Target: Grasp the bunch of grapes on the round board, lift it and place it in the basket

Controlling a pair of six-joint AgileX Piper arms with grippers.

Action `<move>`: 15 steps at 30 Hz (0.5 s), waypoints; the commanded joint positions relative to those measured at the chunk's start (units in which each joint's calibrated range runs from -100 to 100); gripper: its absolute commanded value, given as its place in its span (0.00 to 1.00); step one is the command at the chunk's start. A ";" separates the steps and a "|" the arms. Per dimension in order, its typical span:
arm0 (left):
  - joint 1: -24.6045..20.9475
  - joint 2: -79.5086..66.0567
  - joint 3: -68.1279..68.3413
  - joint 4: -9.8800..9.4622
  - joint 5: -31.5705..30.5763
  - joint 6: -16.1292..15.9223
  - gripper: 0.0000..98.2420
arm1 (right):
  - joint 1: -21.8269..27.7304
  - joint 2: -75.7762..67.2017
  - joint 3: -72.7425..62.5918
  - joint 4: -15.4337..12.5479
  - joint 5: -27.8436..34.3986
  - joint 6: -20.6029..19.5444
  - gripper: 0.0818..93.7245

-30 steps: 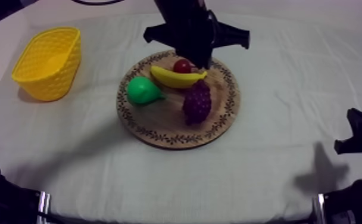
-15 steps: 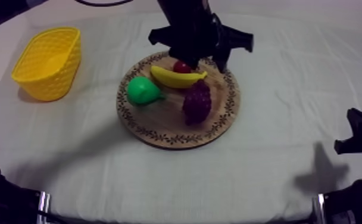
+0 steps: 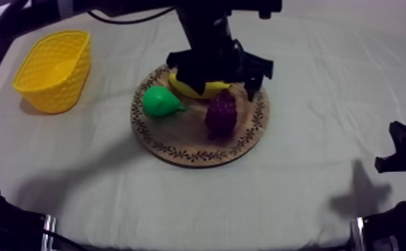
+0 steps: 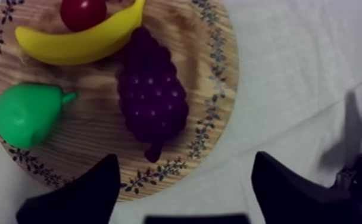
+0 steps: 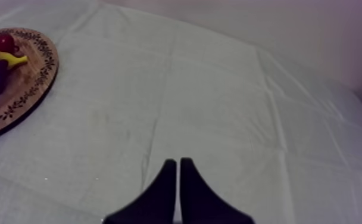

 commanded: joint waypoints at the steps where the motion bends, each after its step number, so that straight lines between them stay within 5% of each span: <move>1: -0.17 1.53 0.19 0.04 0.04 0.15 0.87 | -0.02 0.00 -0.04 -0.02 0.02 0.02 0.00; 15: -1.24 12.87 -5.11 1.19 0.13 -0.59 0.87 | -0.02 0.00 -0.04 -0.02 0.02 0.02 0.00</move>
